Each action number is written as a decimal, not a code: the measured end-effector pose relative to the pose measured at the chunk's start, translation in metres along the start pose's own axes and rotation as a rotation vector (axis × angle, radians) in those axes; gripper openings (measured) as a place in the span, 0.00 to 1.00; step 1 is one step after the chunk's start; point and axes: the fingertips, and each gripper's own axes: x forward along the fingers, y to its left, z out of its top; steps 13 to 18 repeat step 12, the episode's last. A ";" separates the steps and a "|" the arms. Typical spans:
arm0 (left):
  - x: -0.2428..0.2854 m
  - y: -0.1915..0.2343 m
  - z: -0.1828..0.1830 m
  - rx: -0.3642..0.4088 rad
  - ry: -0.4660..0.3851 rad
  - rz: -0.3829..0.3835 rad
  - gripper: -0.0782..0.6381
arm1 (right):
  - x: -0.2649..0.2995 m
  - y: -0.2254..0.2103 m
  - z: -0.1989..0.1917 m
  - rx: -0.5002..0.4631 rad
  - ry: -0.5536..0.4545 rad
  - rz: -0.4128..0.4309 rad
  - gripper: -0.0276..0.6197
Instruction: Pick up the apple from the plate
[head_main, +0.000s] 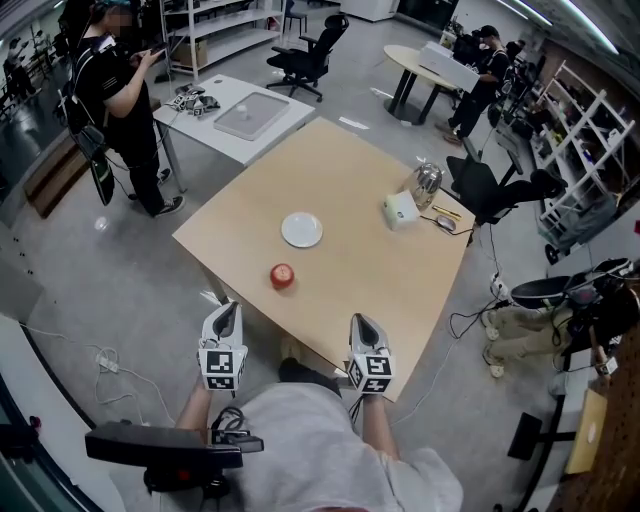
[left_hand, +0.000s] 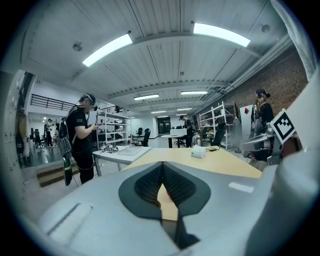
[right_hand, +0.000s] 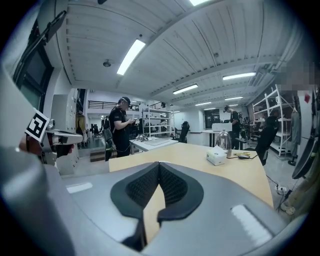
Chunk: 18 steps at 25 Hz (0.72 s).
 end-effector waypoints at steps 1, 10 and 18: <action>-0.001 0.000 0.001 0.002 0.001 0.001 0.14 | -0.001 0.000 0.000 0.000 0.000 -0.001 0.05; 0.003 -0.001 -0.001 0.002 -0.001 -0.004 0.14 | 0.002 -0.001 -0.003 0.001 0.007 -0.003 0.05; 0.005 -0.002 0.000 0.002 0.002 -0.002 0.14 | 0.003 -0.003 -0.002 0.001 0.008 -0.003 0.05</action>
